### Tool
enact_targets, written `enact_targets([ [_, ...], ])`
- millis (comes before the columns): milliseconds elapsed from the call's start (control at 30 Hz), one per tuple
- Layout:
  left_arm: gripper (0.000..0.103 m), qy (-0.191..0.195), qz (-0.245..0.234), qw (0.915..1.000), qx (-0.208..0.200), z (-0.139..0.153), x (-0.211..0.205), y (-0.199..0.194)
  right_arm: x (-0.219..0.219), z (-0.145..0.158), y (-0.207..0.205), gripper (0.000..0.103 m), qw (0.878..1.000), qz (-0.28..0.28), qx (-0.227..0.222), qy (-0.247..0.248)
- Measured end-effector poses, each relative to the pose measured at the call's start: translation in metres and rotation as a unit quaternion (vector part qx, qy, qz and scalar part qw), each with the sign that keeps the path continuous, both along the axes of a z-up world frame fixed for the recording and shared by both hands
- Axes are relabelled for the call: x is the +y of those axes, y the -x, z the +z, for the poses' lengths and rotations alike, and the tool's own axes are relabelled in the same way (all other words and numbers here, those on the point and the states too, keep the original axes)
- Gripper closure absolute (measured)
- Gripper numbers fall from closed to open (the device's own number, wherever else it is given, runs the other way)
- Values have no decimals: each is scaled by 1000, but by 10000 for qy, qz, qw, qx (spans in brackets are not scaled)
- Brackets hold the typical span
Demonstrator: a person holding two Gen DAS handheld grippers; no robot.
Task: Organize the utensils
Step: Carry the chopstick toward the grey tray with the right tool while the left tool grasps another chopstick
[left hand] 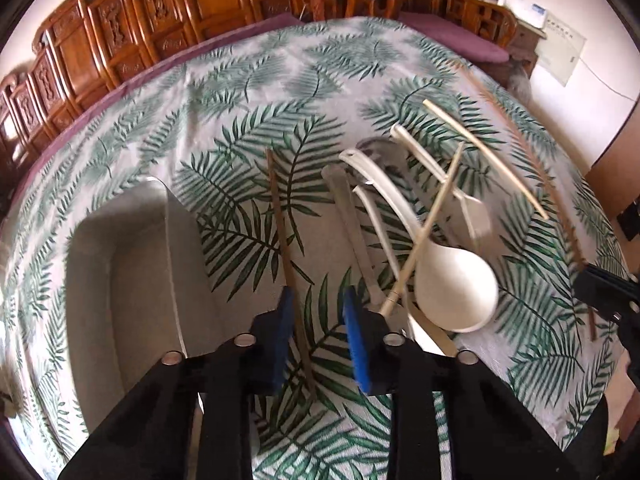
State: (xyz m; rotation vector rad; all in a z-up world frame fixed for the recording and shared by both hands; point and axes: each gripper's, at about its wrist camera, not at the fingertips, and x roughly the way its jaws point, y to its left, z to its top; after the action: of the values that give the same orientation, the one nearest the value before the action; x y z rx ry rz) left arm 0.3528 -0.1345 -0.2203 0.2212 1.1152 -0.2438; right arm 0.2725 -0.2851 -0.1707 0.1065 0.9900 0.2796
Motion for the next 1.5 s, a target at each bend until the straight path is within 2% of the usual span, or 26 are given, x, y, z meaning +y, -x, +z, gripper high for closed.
enact_targets([
  [200,82,-128,188,9992,324,-14,4,-16,0,3,0,97,10000,0,-16,-64],
  [333,93,-94,248,9984,499,-20,6,-23,0,5,0,97,10000,-21,-35,-60],
  [500,94,-12,321,9976,609,-23,10,-30,-4,5,-1,97,9999,-73,-31,-94],
  [567,98,22,301,9977,615,-24,10,-29,-4,5,-1,97,9999,-76,-26,-103],
  [667,99,-8,317,9980,551,-22,10,-26,-4,4,-1,97,10000,-70,-21,-59],
  [767,99,140,314,9986,391,-10,13,-18,0,4,1,97,10000,-29,-40,25],
  [1000,99,510,181,9985,-68,33,24,21,15,10,4,97,9996,101,-174,201],
  [1233,99,744,130,9964,-384,68,55,54,33,21,9,97,9995,118,-215,175],
  [1500,99,781,358,9950,-505,78,97,61,68,39,13,97,9986,299,-322,287],
])
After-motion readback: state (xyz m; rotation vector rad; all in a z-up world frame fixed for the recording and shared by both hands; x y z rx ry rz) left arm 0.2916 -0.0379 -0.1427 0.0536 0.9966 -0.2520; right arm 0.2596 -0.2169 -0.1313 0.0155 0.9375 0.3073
